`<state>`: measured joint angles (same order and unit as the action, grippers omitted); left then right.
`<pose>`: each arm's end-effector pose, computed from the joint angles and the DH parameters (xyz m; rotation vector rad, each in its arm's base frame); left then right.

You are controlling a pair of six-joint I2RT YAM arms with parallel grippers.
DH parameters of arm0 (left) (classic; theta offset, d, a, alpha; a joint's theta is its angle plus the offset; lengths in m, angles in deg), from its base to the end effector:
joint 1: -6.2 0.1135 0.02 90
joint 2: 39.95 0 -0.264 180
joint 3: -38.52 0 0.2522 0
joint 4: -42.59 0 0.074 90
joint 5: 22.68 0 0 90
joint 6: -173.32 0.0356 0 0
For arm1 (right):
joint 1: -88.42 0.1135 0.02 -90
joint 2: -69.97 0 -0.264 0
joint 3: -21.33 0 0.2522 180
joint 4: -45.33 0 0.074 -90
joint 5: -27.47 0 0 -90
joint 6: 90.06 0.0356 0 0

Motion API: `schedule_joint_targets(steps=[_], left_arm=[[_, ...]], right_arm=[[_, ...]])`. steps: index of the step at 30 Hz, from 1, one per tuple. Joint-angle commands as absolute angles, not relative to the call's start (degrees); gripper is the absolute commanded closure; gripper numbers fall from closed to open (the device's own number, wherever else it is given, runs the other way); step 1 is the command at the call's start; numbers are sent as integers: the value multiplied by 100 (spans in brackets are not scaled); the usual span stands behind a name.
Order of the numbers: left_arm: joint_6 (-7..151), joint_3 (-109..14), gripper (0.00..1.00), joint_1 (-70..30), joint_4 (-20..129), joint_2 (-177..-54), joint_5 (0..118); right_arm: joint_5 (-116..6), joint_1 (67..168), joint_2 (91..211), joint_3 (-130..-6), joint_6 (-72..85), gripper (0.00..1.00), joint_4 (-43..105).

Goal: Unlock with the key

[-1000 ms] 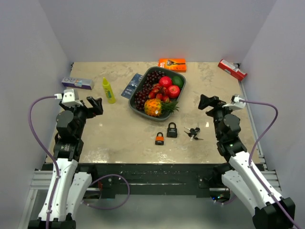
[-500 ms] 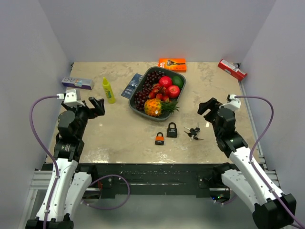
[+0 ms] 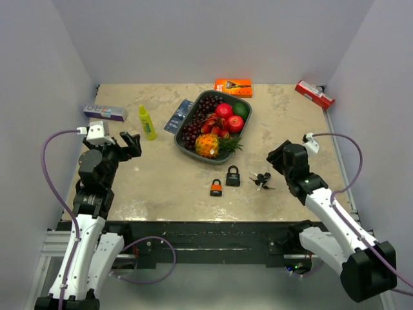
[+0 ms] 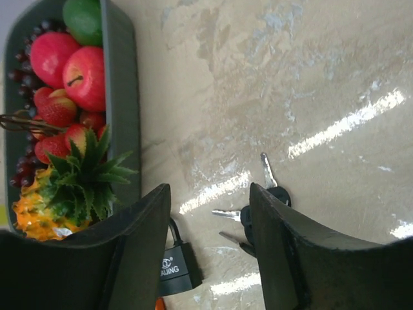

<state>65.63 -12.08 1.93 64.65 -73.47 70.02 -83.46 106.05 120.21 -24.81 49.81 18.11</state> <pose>0.1498 -0.0095 0.3239 -0.2300 1.6477 -0.2519 0.1891 0.0467 0.2427 0.7863 1.9415 0.3307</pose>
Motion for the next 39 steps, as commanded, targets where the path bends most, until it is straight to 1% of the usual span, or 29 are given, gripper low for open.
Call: schedule_joint_targets(steps=[1,4,12,24,31,39], left_arm=[[6671,-1189,1,155,6382,-7352,7154],[6671,-1197,1,155,6382,-7361,7145],[6671,-1206,1,76,6400,-7396,7163],[6653,-1206,1,76,6426,-7414,7224],[6618,-1206,1,67,6461,-7423,7338],[6627,-1206,1,67,6452,-7432,7338]], right_arm=[[-8152,10617,12436,-2416,5513,49,2022],[-8160,10609,12665,-2293,5575,50,2181],[-8204,10609,12833,-1836,5901,53,2207],[-8152,10609,13245,-1678,6024,55,2392],[-8143,10609,13510,-1634,6076,58,2567],[-8072,10609,13703,-1651,6164,57,2743]])
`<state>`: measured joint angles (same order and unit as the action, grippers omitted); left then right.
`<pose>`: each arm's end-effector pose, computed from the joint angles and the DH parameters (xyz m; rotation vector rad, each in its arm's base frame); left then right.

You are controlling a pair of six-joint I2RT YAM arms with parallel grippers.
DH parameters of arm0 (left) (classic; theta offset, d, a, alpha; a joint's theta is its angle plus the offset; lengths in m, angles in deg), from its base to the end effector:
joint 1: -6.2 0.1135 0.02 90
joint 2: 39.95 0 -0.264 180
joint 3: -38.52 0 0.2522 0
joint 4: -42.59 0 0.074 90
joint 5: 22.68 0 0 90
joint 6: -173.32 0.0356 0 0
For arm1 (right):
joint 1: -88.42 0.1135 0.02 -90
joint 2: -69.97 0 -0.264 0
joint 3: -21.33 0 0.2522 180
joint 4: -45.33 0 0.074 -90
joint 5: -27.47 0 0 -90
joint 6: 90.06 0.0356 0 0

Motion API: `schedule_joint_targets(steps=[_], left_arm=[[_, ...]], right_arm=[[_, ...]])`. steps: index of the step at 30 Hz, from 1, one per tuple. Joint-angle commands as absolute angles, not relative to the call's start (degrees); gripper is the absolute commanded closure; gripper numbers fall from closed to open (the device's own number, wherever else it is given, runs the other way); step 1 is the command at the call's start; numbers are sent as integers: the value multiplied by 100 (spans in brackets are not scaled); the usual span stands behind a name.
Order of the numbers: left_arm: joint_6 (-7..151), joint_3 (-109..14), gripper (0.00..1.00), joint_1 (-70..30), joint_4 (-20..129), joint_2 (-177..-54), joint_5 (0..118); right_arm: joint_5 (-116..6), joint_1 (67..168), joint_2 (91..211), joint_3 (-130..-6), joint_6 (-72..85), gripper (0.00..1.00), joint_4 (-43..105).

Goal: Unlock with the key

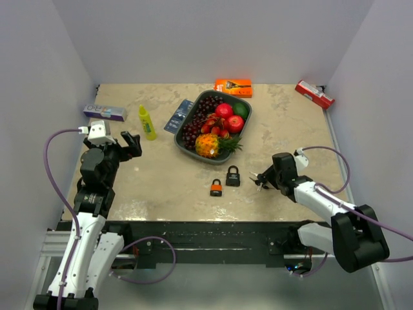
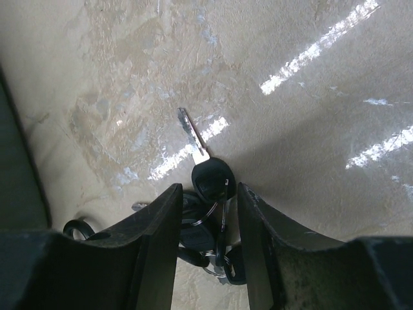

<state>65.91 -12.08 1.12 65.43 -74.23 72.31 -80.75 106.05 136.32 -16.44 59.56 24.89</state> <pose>0.1523 -0.0104 0.3206 -0.2465 1.6709 -0.2215 0.2000 0.0519 0.1533 0.9864 2.1722 0.2572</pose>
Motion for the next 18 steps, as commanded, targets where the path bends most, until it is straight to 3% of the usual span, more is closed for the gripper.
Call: schedule_joint_targets(steps=[1,10,18], left_arm=[[6627,-1206,1,67,6452,-7432,7338],[6627,-1206,1,67,6461,-7432,7356],[6618,-1206,1,67,6461,-7440,7365]], right_arm=[[-8072,10617,13721,-1660,6164,56,2752],[-8160,10609,13853,-1660,6138,56,2814],[-8230,10609,13835,-1739,6007,72,2779]])
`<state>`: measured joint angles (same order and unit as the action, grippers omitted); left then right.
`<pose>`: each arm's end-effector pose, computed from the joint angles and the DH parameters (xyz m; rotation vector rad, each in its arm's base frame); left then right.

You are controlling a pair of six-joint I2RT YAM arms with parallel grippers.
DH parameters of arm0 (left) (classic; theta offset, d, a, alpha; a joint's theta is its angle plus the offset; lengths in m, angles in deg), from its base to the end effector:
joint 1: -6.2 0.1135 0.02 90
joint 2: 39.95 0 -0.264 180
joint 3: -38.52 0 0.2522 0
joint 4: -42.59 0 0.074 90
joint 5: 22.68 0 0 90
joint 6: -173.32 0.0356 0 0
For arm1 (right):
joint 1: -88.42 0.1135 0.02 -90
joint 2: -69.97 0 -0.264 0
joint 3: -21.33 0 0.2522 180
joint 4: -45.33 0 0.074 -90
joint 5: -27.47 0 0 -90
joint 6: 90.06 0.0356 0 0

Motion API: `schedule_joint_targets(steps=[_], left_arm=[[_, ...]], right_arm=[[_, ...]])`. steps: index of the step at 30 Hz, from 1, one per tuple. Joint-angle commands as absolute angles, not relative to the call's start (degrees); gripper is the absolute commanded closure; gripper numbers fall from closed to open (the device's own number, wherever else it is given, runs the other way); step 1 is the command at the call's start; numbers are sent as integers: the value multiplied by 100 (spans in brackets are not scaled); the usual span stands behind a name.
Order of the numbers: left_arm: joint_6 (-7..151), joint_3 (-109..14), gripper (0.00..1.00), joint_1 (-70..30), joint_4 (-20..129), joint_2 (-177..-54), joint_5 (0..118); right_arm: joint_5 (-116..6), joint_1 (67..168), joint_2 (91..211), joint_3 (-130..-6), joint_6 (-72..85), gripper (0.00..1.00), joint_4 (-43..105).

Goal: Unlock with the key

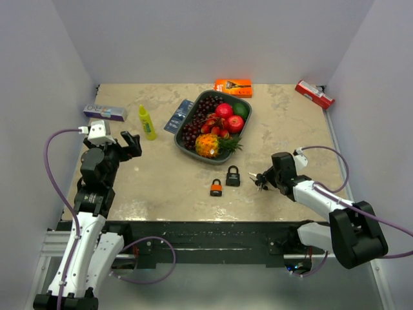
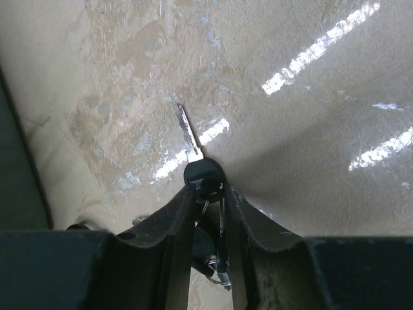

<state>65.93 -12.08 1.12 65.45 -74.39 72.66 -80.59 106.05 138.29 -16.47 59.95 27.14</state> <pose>0.1529 -0.0103 0.3202 -0.2509 1.6731 -0.2156 0.2043 0.0534 0.1497 0.9926 2.1663 0.2673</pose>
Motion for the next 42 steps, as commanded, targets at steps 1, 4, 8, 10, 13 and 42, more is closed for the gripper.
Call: schedule_joint_targets(steps=[1,4,8,10,13,42], left_arm=[[6627,-1206,1,67,6461,-7440,7373],[6627,-1206,1,67,6452,-7440,7365],[6618,-1206,1,67,6461,-7440,7365],[6618,-1206,1,67,6453,-7449,7365],[6618,-1206,1,67,6452,-7458,7347],[6627,-1215,1,67,6382,-7493,7040]], right_arm=[[-8239,10609,13818,-1748,5989,74,2787],[-8222,10617,13791,-1792,5866,82,2814],[-8187,10617,13721,-1845,5664,98,2814],[-8213,10617,13668,-1871,5462,100,2805],[-8301,10617,13458,-1854,5216,100,2787],[-7581,10714,12947,-1713,4380,55,2233]])
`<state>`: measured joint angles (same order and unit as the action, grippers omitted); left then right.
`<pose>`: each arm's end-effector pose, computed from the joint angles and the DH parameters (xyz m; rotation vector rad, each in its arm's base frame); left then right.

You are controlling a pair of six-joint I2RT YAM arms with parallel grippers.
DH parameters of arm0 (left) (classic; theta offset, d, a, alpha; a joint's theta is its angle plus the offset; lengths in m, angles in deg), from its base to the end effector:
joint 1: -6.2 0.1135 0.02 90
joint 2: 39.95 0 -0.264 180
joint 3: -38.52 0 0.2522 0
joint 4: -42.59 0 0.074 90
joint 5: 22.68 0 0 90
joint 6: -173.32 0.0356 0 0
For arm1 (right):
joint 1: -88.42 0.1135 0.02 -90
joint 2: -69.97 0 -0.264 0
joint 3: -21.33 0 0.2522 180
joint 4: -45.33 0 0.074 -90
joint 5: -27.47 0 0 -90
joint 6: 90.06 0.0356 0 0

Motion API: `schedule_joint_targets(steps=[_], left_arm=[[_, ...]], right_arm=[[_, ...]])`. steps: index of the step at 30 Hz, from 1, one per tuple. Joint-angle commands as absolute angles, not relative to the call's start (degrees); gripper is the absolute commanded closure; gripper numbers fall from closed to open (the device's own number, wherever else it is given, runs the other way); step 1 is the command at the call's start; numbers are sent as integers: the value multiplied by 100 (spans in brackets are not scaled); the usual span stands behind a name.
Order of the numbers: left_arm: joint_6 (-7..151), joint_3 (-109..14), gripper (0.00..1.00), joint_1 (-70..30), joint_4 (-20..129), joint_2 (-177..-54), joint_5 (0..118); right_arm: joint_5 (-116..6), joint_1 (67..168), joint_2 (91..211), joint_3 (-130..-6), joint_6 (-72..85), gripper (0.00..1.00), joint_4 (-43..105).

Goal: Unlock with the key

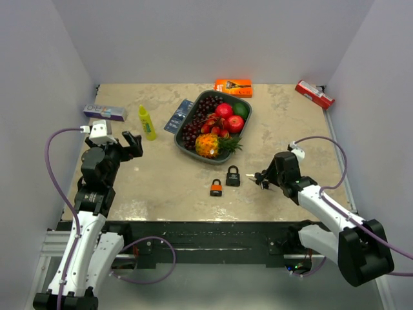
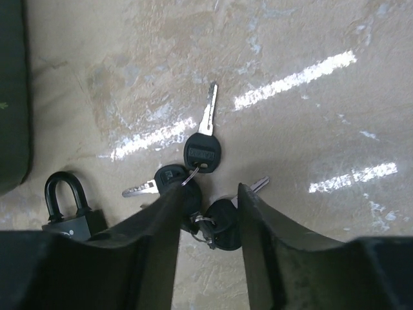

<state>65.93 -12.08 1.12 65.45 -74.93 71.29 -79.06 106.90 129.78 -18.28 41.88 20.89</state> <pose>0.1548 -0.0113 0.3190 -0.2341 1.6862 -0.2342 0.1937 0.0541 0.1786 0.6079 2.2368 0.1961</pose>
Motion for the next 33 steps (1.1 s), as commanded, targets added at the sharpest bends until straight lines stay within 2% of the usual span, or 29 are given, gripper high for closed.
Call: schedule_joint_targets(steps=[1,7,17,21,33], left_arm=[[6627,-1224,1,67,6382,-7484,7040],[6636,-1215,1,67,6373,-7476,7013],[6636,-1215,1,67,6364,-7493,6943],[6636,-1224,1,67,6347,-7502,6925],[6636,-1215,1,67,6338,-7502,6881]], right_arm=[[-7458,10723,12965,-1696,4406,52,2356],[-7615,10890,13219,-1801,4258,50,2489],[-8678,11785,13624,-2275,3853,50,2217],[-8942,11848,13861,-2504,3774,49,2006],[-8749,11857,14151,-2654,3914,48,1759]])
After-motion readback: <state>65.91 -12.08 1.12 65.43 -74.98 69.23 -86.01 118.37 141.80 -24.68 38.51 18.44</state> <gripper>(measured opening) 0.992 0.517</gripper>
